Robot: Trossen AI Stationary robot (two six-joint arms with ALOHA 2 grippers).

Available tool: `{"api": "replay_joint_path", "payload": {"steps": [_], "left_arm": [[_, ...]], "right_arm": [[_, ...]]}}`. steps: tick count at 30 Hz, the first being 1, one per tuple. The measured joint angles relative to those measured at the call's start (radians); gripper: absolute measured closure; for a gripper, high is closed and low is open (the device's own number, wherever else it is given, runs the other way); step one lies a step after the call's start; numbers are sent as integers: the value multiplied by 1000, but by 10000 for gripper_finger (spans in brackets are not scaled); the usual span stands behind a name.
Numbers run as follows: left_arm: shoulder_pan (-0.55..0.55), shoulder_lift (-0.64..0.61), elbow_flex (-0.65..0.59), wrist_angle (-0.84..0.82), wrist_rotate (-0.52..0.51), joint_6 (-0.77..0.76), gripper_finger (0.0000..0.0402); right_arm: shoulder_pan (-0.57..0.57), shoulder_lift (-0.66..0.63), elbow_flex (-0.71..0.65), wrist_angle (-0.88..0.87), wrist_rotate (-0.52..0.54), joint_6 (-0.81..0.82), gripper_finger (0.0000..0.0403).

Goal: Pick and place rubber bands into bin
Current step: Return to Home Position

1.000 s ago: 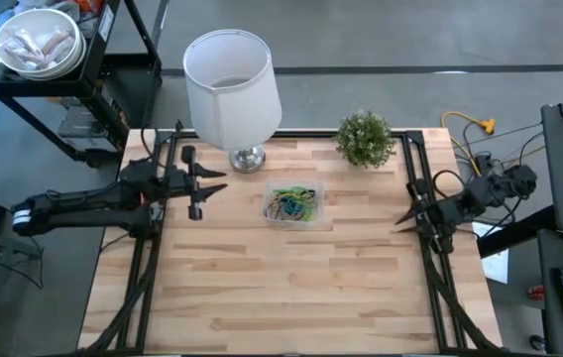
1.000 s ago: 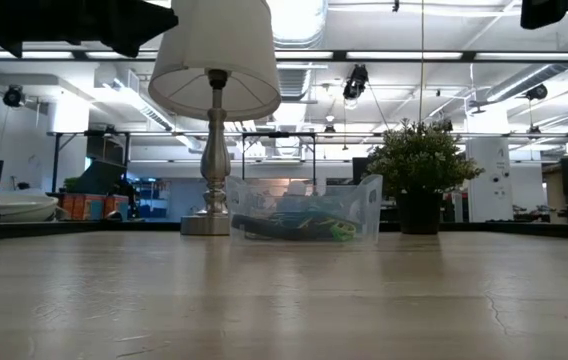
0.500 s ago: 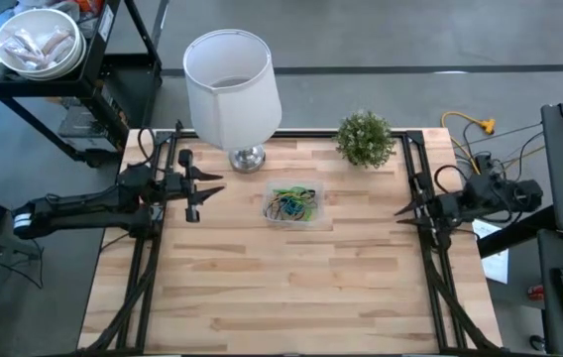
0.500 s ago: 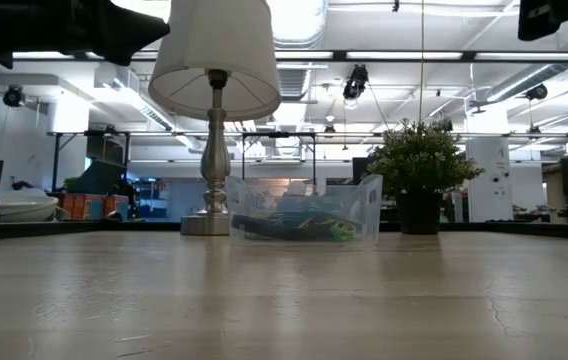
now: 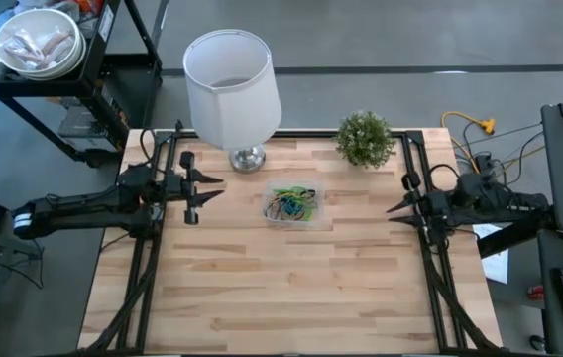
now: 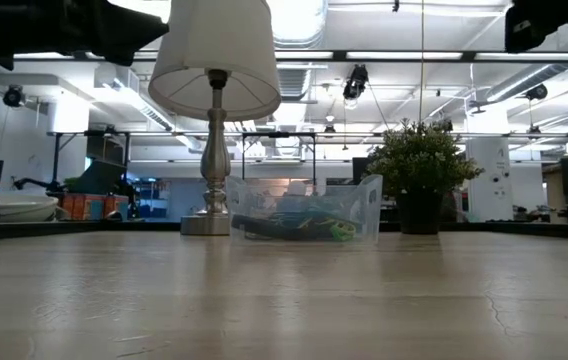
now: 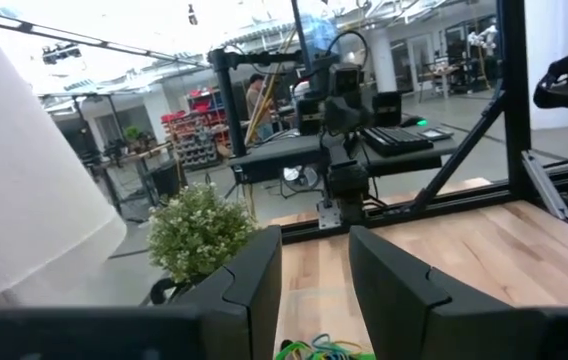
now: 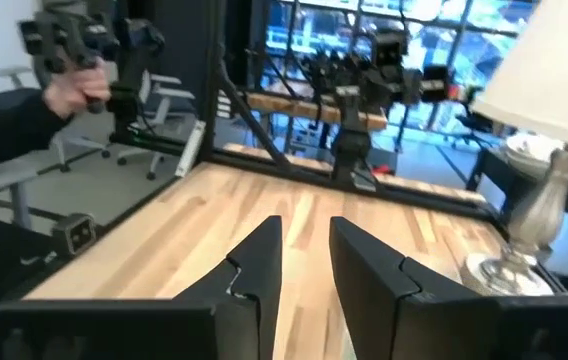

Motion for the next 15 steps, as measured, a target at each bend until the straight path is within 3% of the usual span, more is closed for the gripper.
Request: {"api": "replay_joint_path", "payload": {"steps": [7, 15], "left_arm": [[0, -2, -30, -5, 6, -1, 297], [0, -58, -197, 74, 6, -37, 297]], "right_arm": [[-39, 27, -6, 4, 8, -13, 330], [-40, -14, -115, 141, 17, -34, 333]]}}
